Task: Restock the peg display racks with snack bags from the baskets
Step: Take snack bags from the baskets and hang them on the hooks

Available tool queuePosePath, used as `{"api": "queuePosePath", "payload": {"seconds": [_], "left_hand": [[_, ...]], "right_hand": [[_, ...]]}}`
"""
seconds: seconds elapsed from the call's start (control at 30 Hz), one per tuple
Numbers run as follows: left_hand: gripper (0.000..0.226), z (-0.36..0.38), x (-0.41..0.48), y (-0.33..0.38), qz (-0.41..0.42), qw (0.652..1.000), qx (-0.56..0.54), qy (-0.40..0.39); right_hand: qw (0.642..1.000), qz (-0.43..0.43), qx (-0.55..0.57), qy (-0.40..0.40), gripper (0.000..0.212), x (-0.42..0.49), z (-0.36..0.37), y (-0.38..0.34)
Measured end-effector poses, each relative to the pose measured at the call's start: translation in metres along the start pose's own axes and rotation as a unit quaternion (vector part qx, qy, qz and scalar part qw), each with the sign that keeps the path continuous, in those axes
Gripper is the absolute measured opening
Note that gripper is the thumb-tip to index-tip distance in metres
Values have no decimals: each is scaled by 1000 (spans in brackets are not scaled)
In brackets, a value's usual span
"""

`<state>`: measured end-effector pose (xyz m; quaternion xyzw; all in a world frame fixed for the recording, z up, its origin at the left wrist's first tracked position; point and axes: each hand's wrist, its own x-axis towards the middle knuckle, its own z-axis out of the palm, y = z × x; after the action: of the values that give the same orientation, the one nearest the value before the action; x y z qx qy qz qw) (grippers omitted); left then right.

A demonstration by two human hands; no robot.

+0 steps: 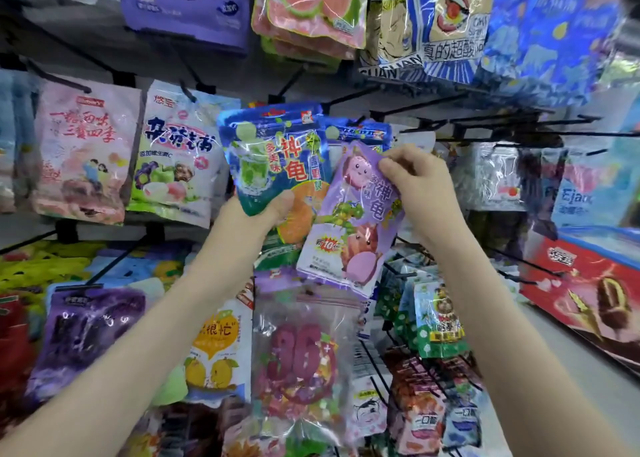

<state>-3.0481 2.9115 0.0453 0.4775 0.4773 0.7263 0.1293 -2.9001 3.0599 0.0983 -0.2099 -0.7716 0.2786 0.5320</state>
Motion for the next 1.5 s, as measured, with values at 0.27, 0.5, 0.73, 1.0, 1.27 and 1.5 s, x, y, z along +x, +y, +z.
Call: {"api": "queuePosePath", "payload": {"seconds": [0.27, 0.5, 0.73, 1.0, 1.27, 1.5], "left_hand": [[14, -27, 8, 0, -19, 997, 15, 72], [17, -42, 5, 1, -35, 996, 4, 84], [48, -50, 2, 2, -65, 996, -13, 54], [37, -57, -12, 1, -88, 995, -25, 46], [44, -69, -43, -2, -96, 995, -1, 30], [35, -86, -72, -3, -133, 991, 1, 9]], "right_hand": [[994, -85, 25, 65, 13, 34, 2, -17], [996, -75, 20, 38, 15, 49, 22, -20], [996, -50, -54, 49, 17, 57, 35, -16], [946, -120, -196, 229, 28, 33, 46, -19], [985, -157, -24, -70, 50, -53, 102, -47], [982, -25, 66, -174, 34, -56, 121, -45]]}}
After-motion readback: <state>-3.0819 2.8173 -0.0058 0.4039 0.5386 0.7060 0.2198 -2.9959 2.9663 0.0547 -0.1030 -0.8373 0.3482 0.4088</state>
